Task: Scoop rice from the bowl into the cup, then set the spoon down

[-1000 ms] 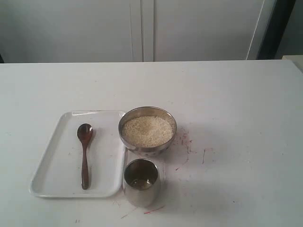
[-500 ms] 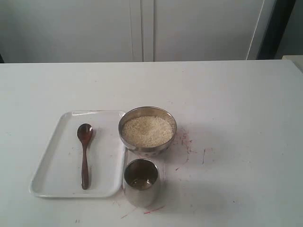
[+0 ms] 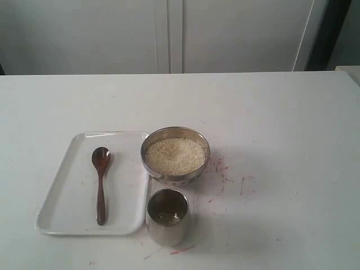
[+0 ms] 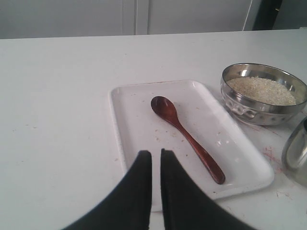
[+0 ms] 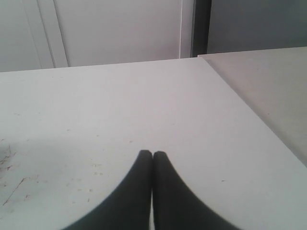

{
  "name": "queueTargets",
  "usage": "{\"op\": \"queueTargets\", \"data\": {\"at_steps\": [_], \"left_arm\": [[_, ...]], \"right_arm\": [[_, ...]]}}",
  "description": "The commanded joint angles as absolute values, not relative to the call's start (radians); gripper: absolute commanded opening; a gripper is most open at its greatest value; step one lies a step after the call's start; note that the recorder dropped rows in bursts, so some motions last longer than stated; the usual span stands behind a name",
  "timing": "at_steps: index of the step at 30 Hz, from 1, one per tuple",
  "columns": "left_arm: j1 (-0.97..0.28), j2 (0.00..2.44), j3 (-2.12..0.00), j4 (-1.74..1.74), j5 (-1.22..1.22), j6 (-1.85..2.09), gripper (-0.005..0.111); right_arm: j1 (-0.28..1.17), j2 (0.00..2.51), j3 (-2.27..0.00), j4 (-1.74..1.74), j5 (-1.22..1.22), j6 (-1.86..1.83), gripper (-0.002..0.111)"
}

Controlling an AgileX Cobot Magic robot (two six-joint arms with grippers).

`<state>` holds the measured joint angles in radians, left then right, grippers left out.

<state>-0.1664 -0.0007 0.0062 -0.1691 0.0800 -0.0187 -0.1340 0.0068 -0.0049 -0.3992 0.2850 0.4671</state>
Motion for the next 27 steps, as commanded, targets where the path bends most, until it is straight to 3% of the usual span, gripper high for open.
{"op": "queueTargets", "data": {"at_steps": [1, 27], "left_arm": [[-0.171, 0.0, 0.0, -0.177, 0.076, -0.018, 0.014], [-0.171, 0.0, 0.0, -0.177, 0.076, -0.018, 0.014]], "right_arm": [[-0.14, 0.0, 0.0, -0.4, 0.288, 0.459, 0.0], [-0.14, 0.0, 0.0, -0.4, 0.287, 0.468, 0.0]]}}
